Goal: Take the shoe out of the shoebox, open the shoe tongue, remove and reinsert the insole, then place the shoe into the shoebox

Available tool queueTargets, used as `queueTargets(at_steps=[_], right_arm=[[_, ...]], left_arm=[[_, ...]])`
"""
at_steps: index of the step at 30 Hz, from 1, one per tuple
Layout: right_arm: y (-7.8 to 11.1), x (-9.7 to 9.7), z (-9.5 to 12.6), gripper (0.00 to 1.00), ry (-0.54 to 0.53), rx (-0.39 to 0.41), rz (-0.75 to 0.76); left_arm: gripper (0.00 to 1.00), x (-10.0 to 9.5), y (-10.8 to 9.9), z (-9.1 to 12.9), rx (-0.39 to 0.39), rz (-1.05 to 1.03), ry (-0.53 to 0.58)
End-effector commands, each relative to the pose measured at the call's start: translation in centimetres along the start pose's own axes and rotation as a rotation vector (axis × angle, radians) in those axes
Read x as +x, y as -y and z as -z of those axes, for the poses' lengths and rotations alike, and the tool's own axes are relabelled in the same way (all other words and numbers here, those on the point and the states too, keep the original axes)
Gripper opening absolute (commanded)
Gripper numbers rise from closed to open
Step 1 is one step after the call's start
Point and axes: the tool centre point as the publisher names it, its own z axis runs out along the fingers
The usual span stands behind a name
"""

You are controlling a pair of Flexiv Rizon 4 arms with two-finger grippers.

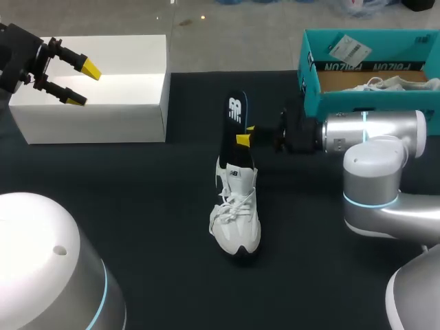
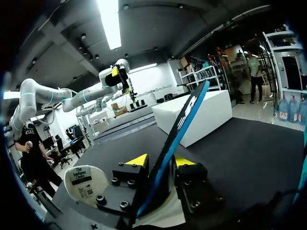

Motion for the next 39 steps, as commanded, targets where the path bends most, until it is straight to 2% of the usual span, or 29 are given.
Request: queueTargets(at_steps=[1,2,3,11,19,24,25,26,27,29,30,33,34,39], right_arm=[[-0.2,-0.6,-1.0,0.16,-0.002,0.012,0.002],[-0.1,-0.6,-1.0,0.05,0.0,0.017,0.001],[0.1,-0.6,-1.0,0.0,0.001,0.019,0.001],[2.1,0.0,-0.2,0.0,0.01,0.047,-0.022],[4.7,1.7,0.5,0.0,0.006,0.065,-0.072],[5.2,2.1,0.7,0.0,0.004,0.062,-0.087],[5.2,2.1,0.7,0.06,0.002,0.06,-0.091],[4.9,2.1,0.7,0.33,0.001,0.057,-0.09],[4.6,2.1,0.6,0.46,-0.002,0.051,-0.088],[4.1,1.9,0.5,0.53,-0.003,0.047,-0.073],[3.8,1.8,0.4,0.62,-0.003,0.045,-0.069],[2.9,1.5,0.1,0.64,-0.006,0.033,-0.052],[2.6,1.3,-0.1,0.58,-0.006,0.029,-0.045],[1.2,0.5,-0.7,0.5,-0.004,0.008,-0.013]], left_arm=[[1.0,-0.1,0.0,0.0,0.0,0.0,-0.004],[1.0,-0.1,0.0,0.0,0.0,0.0,-0.004],[1.0,-0.1,0.0,0.0,0.0,0.0,-0.004],[1.0,-0.1,0.0,0.0,0.0,0.0,-0.004],[1.0,-0.1,0.0,0.0,0.0,0.0,-0.004],[1.0,-0.1,0.0,0.0,0.0,0.0,-0.004],[1.0,-0.1,0.0,0.0,0.0,0.0,-0.004],[1.0,-0.1,0.0,0.0,0.0,0.0,-0.004],[1.0,-0.1,0.0,0.0,0.0,0.0,-0.004],[1.0,-0.1,0.0,0.0,0.0,0.0,-0.004],[1.0,-0.1,0.0,0.0,0.0,0.0,-0.004],[1.0,-0.1,0.0,0.0,0.0,0.0,-0.004],[1.0,-0.1,0.0,0.0,0.0,0.0,-0.004],[1.0,-0.1,0.0,0.0,0.0,0.0,-0.004]])
